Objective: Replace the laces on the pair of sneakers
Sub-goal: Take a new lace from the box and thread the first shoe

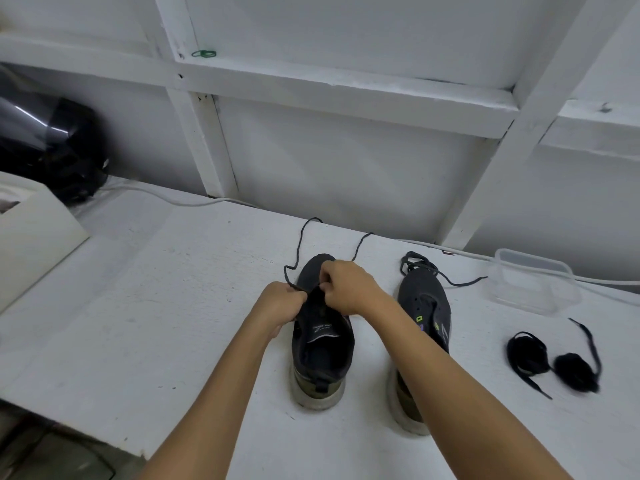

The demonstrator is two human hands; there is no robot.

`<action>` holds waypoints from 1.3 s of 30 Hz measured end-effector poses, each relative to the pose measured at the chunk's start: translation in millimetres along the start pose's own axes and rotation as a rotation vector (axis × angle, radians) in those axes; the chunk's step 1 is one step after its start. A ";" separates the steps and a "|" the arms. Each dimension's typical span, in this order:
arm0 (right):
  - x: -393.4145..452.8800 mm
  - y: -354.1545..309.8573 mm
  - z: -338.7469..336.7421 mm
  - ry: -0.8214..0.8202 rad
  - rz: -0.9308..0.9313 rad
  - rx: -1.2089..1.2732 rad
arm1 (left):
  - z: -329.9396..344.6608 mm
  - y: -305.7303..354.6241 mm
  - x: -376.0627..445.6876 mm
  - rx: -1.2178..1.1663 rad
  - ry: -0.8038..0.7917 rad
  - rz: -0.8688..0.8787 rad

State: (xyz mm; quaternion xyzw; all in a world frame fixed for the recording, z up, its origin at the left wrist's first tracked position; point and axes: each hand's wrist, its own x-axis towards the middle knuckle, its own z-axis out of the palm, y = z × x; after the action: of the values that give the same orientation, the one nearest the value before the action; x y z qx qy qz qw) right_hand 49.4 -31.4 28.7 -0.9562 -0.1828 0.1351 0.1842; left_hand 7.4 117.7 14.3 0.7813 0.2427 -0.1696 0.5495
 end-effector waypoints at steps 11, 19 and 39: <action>-15.7 19.5 -47.0 0.153 -0.024 0.275 | 15.7 16.0 -7.8 0.488 0.206 0.479; -27.4 5.8 -43.3 0.168 0.037 0.621 | 20.7 31.3 -0.9 -0.082 -0.010 0.215; -35.5 41.3 -30.3 -0.122 0.247 0.423 | 13.5 24.7 16.5 -0.483 -0.083 -0.061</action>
State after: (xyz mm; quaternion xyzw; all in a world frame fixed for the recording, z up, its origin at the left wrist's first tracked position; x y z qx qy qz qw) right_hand 39.8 -90.5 46.1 -0.9016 -0.0428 0.2493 0.3510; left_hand 35.0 101.4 20.1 0.6120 0.2771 -0.1550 0.7244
